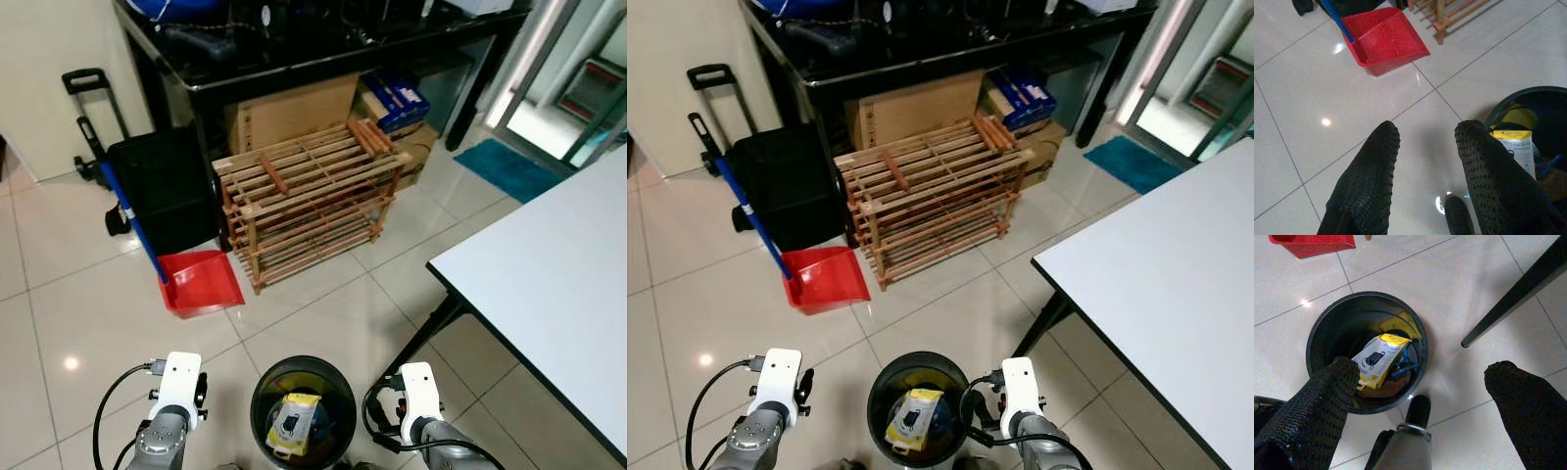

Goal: Picking trash to rubbish bin

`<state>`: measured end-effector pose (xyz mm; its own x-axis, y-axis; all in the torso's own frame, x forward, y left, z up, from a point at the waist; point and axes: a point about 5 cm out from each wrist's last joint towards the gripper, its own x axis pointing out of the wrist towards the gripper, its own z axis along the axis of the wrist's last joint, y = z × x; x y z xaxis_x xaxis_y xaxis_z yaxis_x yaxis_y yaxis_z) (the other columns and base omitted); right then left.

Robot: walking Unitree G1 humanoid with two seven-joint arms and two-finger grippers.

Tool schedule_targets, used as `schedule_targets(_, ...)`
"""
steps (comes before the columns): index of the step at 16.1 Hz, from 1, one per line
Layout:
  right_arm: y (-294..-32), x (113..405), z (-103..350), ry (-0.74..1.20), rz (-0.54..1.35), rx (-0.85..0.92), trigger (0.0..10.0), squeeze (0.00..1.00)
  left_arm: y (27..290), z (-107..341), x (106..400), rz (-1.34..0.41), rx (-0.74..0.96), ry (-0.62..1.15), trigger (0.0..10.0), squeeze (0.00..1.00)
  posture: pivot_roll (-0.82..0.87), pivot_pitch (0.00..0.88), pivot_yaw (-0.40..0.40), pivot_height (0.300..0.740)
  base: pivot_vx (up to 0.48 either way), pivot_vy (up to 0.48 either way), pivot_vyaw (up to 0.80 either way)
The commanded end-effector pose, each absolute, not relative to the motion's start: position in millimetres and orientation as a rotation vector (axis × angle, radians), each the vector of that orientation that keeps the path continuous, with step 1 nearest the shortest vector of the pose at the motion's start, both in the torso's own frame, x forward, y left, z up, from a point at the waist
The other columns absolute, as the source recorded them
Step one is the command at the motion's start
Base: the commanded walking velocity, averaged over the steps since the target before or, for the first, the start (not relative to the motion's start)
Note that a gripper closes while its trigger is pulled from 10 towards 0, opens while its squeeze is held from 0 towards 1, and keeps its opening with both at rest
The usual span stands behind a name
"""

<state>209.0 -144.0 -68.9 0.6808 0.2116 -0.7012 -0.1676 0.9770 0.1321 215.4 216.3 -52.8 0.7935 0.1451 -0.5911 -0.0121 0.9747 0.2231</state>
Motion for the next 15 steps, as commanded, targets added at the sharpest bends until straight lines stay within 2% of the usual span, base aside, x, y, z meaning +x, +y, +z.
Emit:
schedule_targets(1,-147,204,-72,0.817,0.199,0.063,10.0,0.00,215,-59,208,0.090,0.210,0.691,10.0,0.00,-0.01,0.047,-0.058,0.740,0.000,0.000,0.00)
schedule_targets(6,-151,188,-81,0.880,0.175,0.049,10.0,0.00,215,-69,192,0.081,0.224,0.758,10.0,0.00,-0.01,0.036,-0.060,0.740,0.000,0.000,0.00)
schedule_targets(15,-150,187,-82,0.884,0.176,0.065,10.0,0.00,216,-68,193,0.096,0.223,0.755,10.0,0.00,-0.01,0.078,-0.066,0.740,0.000,0.000,0.00)
